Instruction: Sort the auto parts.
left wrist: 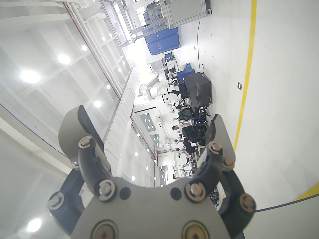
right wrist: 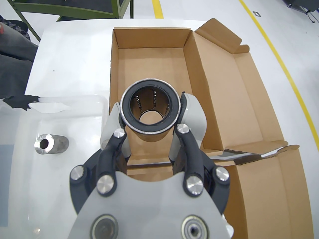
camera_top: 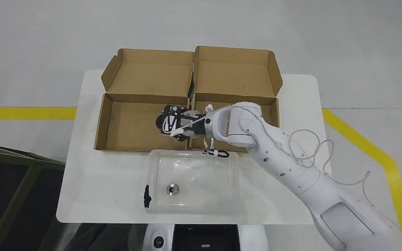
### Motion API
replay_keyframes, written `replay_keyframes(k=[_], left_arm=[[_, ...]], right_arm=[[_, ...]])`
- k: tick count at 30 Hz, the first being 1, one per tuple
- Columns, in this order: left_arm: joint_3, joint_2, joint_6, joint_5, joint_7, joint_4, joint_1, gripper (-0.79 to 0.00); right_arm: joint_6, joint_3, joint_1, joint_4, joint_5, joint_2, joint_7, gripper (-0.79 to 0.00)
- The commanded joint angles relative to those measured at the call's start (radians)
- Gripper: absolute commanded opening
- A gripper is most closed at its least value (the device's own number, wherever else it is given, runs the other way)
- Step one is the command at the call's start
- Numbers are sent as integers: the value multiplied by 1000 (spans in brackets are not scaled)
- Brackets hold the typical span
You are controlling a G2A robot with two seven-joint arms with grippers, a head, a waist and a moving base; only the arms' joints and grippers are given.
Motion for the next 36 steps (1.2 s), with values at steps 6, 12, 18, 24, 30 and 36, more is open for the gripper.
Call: replay_keyframes(k=[6,12,18,24,30,36], left_arm=[[0,0,0,0,0,0,0,0],[0,0,0,0,0,0,0,0],[0,0,0,0,0,0,0,0],[0,0,0,0,0,0,0,0],[0,0,0,0,0,0,0,0],[0,0,0,0,0,0,0,0]], right_arm=[[23,-45,61,111,3,-38,-29,-785],[38,-76,101,204,-3,-70,-65,-785],[60,-101,131,292,-14,-101,-84,-785],[91,-125,154,369,-35,-130,-85,-785],[111,-148,164,442,-39,-160,-82,-785],[135,-160,174,495,-57,-186,-84,-693]])
